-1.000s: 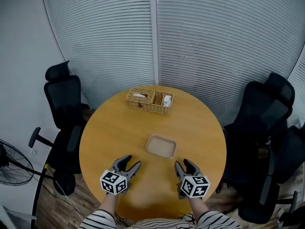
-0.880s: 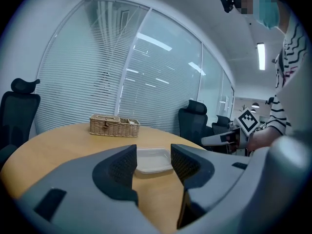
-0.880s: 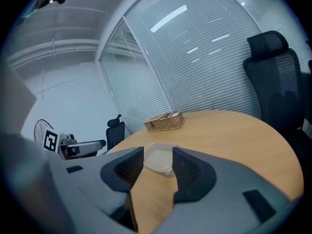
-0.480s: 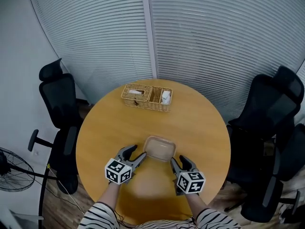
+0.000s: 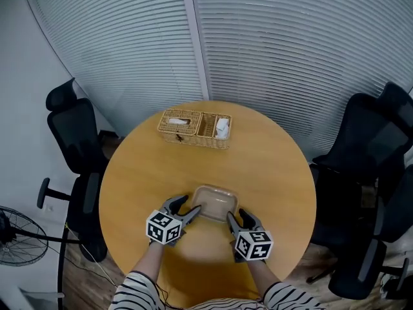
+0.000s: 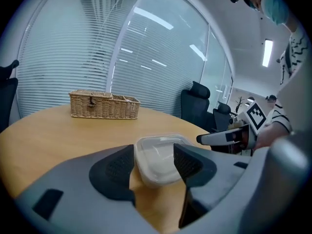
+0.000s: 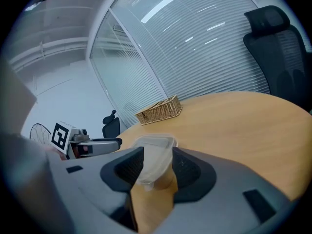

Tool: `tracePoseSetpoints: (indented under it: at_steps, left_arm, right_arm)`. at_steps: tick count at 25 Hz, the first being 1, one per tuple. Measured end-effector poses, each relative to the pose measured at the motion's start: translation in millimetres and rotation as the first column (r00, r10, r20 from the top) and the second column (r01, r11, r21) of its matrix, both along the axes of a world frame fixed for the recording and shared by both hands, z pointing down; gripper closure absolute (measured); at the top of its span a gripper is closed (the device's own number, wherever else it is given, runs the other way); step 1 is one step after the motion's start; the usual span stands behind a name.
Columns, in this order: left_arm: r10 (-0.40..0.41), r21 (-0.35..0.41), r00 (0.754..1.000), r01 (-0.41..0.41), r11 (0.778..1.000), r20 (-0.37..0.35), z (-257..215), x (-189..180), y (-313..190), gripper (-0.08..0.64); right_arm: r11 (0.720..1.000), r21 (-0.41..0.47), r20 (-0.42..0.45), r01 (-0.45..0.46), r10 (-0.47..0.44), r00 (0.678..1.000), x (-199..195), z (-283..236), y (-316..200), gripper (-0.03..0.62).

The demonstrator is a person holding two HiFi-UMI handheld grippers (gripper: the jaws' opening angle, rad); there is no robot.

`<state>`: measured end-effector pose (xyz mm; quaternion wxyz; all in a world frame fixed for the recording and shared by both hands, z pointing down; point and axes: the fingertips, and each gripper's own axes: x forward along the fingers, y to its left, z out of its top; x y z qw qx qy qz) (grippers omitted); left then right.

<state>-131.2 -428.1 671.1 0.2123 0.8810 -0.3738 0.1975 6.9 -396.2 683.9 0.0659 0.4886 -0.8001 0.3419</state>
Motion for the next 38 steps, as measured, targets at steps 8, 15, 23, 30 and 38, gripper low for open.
tracePoseSetpoints:
  at_steps: [8,15,23,30,38]
  left_arm:
    - [-0.028,-0.068,0.998,0.024,0.997,-0.052,17.6,1.4,-6.7,0.324]
    - [-0.022,-0.089,0.997,0.015,0.996,-0.075,22.7,7.1,-6.1,0.324]
    - [-0.023,-0.075,0.997,0.017,0.997,-0.077,18.3,8.4,-5.5,0.324]
    - [-0.017,-0.046,0.995,0.013,0.999,-0.096,4.2,10.3,-1.3,0.324]
    - [-0.074,-0.018,0.968,0.072,0.997,-0.238,-34.4,7.3,6.4,0.325]
  right_arm:
    - [1.0,-0.019,0.006,0.011,-0.011,1.0,-4.9,11.0,-7.8,0.399]
    - [1.0,-0.029,0.004,0.011,-0.011,1.0,-4.7,15.8,-11.1,0.399]
    - [1.0,-0.026,-0.005,0.003,-0.004,1.0,-5.0,14.6,-10.8,0.399]
    - [1.0,0.003,0.038,-0.022,0.022,0.999,-2.5,-2.5,-10.6,0.402]
    - [0.996,0.054,0.088,-0.064,0.059,0.994,8.2,-31.2,-4.0,0.487]
